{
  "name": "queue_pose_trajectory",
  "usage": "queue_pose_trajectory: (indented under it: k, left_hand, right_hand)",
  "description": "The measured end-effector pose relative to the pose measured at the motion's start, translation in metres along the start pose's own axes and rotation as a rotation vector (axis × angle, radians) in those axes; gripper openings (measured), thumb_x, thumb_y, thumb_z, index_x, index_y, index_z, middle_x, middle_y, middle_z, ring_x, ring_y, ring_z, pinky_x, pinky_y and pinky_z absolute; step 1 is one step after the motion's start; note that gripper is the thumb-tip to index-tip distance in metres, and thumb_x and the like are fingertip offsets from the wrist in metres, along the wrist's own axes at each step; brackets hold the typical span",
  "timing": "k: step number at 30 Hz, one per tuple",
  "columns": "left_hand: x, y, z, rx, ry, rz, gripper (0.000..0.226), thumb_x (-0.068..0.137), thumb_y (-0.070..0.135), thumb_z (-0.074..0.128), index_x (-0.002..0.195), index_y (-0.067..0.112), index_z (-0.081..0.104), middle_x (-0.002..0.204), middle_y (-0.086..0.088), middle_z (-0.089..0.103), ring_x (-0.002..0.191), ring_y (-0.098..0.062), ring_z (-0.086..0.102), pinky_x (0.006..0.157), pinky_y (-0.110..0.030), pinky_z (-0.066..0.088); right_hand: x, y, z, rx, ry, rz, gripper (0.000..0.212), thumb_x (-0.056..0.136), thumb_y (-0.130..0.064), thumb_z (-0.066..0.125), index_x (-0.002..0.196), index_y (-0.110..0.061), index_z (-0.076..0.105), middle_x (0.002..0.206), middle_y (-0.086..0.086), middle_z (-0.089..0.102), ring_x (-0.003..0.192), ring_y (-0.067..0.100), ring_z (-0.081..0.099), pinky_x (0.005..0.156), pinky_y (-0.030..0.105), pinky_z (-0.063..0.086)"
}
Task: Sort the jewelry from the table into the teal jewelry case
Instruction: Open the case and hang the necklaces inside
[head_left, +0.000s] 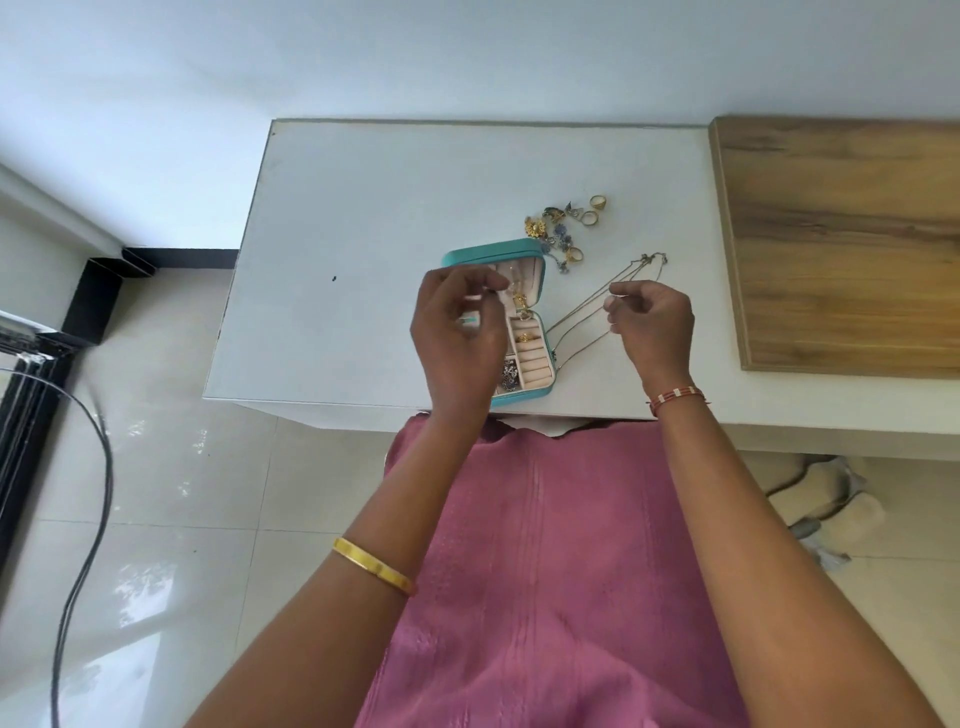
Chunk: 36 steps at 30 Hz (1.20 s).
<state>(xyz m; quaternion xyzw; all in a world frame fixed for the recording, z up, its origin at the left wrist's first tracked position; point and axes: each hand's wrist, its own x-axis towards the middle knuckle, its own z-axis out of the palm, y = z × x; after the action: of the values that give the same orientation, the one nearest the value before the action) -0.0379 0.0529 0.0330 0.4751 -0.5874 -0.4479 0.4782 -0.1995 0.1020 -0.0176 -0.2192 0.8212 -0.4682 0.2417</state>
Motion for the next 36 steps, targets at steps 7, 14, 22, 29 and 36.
queue_pose_trajectory:
  k: [7, 14, 22, 29, 36]
  left_hand:
    - [-0.019, -0.006, 0.036, 0.058, -0.135, -0.078, 0.028, 0.075, 0.003, 0.049, 0.072, 0.028, 0.061, 0.091, -0.002, 0.064, 0.075, 0.005, 0.058, 0.074, -0.02, 0.051]
    - [-0.016, -0.019, 0.055, 0.15, -0.198, -0.167, 0.026, 0.079, -0.003, 0.051, 0.078, 0.019, 0.065, 0.092, -0.004, 0.069, 0.076, -0.01, 0.062, 0.073, -0.018, 0.048]
    - [-0.005, -0.028, 0.062, 0.178, -0.21, -0.281, 0.024, 0.082, -0.001, 0.05, 0.085, 0.016, 0.067, 0.086, 0.007, 0.067, 0.075, -0.003, 0.06, 0.067, -0.005, 0.042]
    - [-0.004, -0.029, 0.064, 0.153, -0.244, -0.336, 0.023, 0.083, -0.003, 0.05, 0.086, 0.016, 0.065, 0.087, 0.004, 0.067, 0.078, -0.004, 0.06, 0.08, -0.022, 0.049]
    - [-0.001, -0.028, 0.069, 0.19, -0.411, -0.302, 0.034, 0.085, -0.007, 0.045, 0.108, 0.008, 0.064, 0.109, -0.003, 0.067, 0.097, -0.009, 0.06, 0.092, -0.02, 0.045]
  right_hand:
    - [0.007, 0.019, -0.016, -0.107, 0.006, -0.019, 0.016, 0.084, -0.003, 0.06, 0.098, -0.003, 0.069, 0.084, 0.011, 0.066, 0.076, 0.015, 0.058, 0.075, 0.022, 0.051]
    - [0.008, 0.031, 0.0, -0.604, -0.094, -0.365, 0.027, 0.083, -0.002, 0.062, 0.107, -0.011, 0.069, 0.095, 0.017, 0.061, 0.093, 0.033, 0.055, 0.075, 0.034, 0.044]
    - [0.013, 0.031, 0.013, -1.053, -0.091, -0.88, 0.02, 0.066, 0.007, 0.055, 0.058, -0.01, 0.06, 0.059, 0.007, 0.052, 0.056, 0.026, 0.052, 0.051, 0.025, 0.035]
    - [0.023, 0.037, 0.013, -1.242, -0.137, -0.975, 0.018, 0.071, -0.007, 0.037, 0.066, -0.014, 0.054, 0.064, 0.002, 0.053, 0.06, 0.02, 0.052, 0.057, 0.025, 0.04]
    - [0.03, 0.023, -0.006, -0.596, -0.134, -0.46, 0.016, 0.081, -0.011, 0.045, 0.077, 0.0, 0.056, 0.081, 0.019, 0.055, 0.078, 0.03, 0.049, 0.07, 0.037, 0.039]
